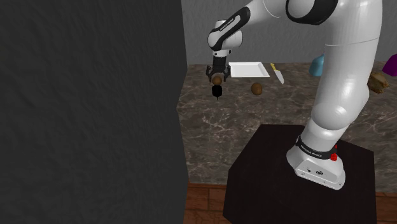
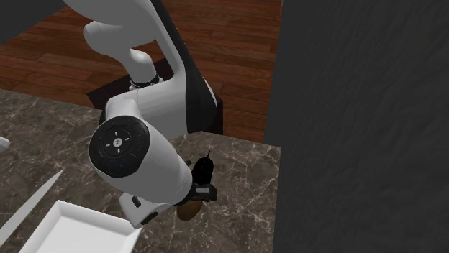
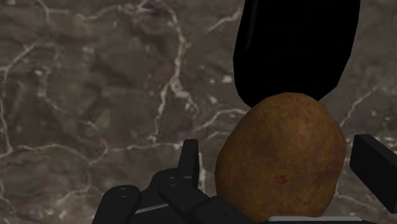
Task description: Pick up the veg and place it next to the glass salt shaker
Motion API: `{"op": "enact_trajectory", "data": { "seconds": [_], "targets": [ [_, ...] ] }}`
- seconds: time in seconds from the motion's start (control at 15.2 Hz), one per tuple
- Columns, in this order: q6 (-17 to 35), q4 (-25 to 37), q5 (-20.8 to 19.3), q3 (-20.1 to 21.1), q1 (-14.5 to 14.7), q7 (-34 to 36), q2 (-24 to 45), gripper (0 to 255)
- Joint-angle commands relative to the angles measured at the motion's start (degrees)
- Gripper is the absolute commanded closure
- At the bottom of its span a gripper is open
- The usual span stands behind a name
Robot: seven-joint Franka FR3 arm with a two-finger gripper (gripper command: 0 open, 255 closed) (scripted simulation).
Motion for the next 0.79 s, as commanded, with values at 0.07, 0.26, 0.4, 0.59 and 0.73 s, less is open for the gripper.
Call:
{"op": "enact_trajectory", "data": {
  "seconds": [0.07, 0.26, 0.4, 0.59, 0.73],
  "targets": [
    [0.0, 0.0, 0.0, 0.0, 0.0, 0.0, 0.0, 0],
    [0.0, 0.0, 0.0, 0.0, 0.0, 0.0, 0.0, 255],
    [0.0, 0.0, 0.0, 0.0, 0.0, 0.0, 0.0, 255],
    [0.0, 0.0, 0.0, 0.0, 0.0, 0.0, 0.0, 255],
    [0.0, 0.0, 0.0, 0.0, 0.0, 0.0, 0.0, 255]
  ]
}}
